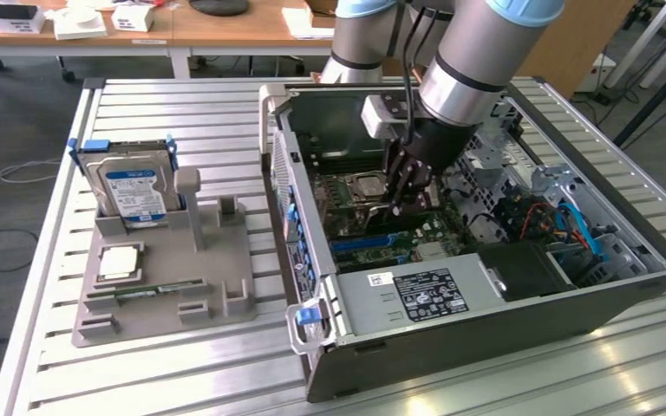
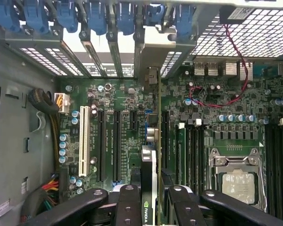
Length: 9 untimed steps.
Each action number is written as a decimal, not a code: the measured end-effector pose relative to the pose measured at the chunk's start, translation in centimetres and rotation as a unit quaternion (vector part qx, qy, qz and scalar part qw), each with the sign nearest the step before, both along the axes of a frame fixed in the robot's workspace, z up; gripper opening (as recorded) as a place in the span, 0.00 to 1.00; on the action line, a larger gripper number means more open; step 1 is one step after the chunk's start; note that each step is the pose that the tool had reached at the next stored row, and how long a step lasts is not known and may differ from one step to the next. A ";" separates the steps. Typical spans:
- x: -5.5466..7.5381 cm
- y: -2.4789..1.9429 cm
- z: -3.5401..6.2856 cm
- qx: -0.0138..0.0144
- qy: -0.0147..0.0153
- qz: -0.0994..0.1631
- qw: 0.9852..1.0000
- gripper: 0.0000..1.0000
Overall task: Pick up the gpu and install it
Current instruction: 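Insert the gpu into the slot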
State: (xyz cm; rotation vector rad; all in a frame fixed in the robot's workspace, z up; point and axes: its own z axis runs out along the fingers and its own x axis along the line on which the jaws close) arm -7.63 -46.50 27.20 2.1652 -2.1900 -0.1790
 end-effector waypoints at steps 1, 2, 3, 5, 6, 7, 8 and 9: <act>0.0 -0.04 0.00 0.000 0.000 0.000 1.000 0.27; 0.0 -0.05 0.00 0.000 0.000 0.000 1.000 0.27; 0.0 -0.05 0.00 0.000 0.000 0.000 1.000 0.27; 0.0 -0.05 0.00 0.000 0.000 0.000 1.000 0.27; 0.0 -0.06 0.01 0.000 0.000 0.000 1.000 0.27; -0.1 -0.07 0.01 0.000 0.000 0.000 1.000 0.27; -0.2 -0.06 0.01 0.000 -0.001 0.000 1.000 0.27; -0.2 -0.06 0.00 0.000 -0.001 0.000 1.000 0.27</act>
